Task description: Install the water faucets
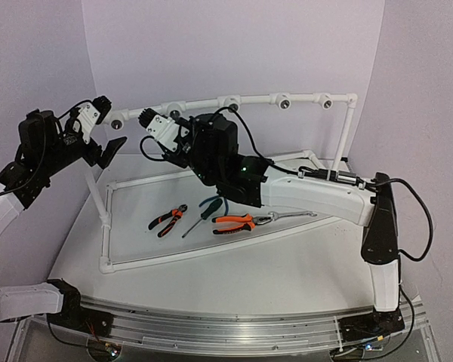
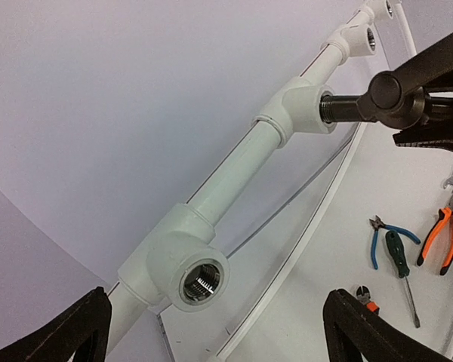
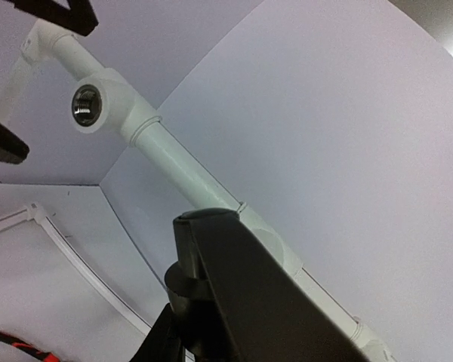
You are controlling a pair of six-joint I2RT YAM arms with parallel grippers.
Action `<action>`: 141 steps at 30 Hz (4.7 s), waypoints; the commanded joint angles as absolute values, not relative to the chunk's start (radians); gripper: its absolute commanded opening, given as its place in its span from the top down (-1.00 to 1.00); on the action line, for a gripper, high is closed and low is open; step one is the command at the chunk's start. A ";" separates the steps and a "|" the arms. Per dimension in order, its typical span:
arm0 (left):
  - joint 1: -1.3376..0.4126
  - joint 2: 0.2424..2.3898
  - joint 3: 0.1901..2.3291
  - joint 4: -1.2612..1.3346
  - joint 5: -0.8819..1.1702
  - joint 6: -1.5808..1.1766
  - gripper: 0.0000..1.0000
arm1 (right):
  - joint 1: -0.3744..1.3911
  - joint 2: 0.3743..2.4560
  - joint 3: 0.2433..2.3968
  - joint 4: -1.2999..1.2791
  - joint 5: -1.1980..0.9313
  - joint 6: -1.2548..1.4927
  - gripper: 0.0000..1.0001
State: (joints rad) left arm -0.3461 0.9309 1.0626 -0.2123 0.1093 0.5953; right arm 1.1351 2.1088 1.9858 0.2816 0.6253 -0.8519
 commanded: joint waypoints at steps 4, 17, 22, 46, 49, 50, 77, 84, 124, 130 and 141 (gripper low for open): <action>-0.342 0.982 1.148 -0.197 0.126 0.647 -0.98 | 1.122 2.160 2.021 0.534 0.759 -0.328 1.00; -0.342 1.007 1.044 0.112 0.476 0.938 -0.78 | 1.157 2.277 2.088 0.660 0.979 0.087 1.00; -0.342 1.066 1.019 0.212 0.613 1.103 -0.63 | 1.171 2.308 2.157 0.668 1.043 0.177 1.00; -0.416 1.378 1.039 0.561 0.687 1.409 -0.16 | 1.193 2.291 2.129 0.666 1.066 0.520 1.00; -0.416 1.413 1.075 0.551 0.649 1.411 -0.09 | 1.194 2.285 2.116 0.665 1.060 0.537 1.00; -0.416 1.423 1.088 0.550 0.632 1.414 -0.08 | 1.195 2.283 2.113 0.664 1.058 0.542 1.00; -0.378 1.498 1.163 0.539 0.619 1.393 -0.23 | 1.201 2.275 2.099 0.654 1.043 0.530 1.00; -0.381 1.628 1.272 0.556 0.632 1.488 -0.17 | 1.201 2.274 2.103 0.654 1.026 0.534 1.00; -0.344 1.530 1.109 0.550 0.550 1.482 -0.46 | 1.201 2.269 2.101 0.670 1.003 0.478 1.00; -0.347 1.493 1.070 0.703 0.664 1.432 -0.47 | 1.200 2.261 2.086 0.673 1.000 0.479 1.00; -0.397 1.602 1.174 0.711 0.709 1.477 -0.48 | 1.200 2.263 2.089 0.673 1.004 0.468 1.00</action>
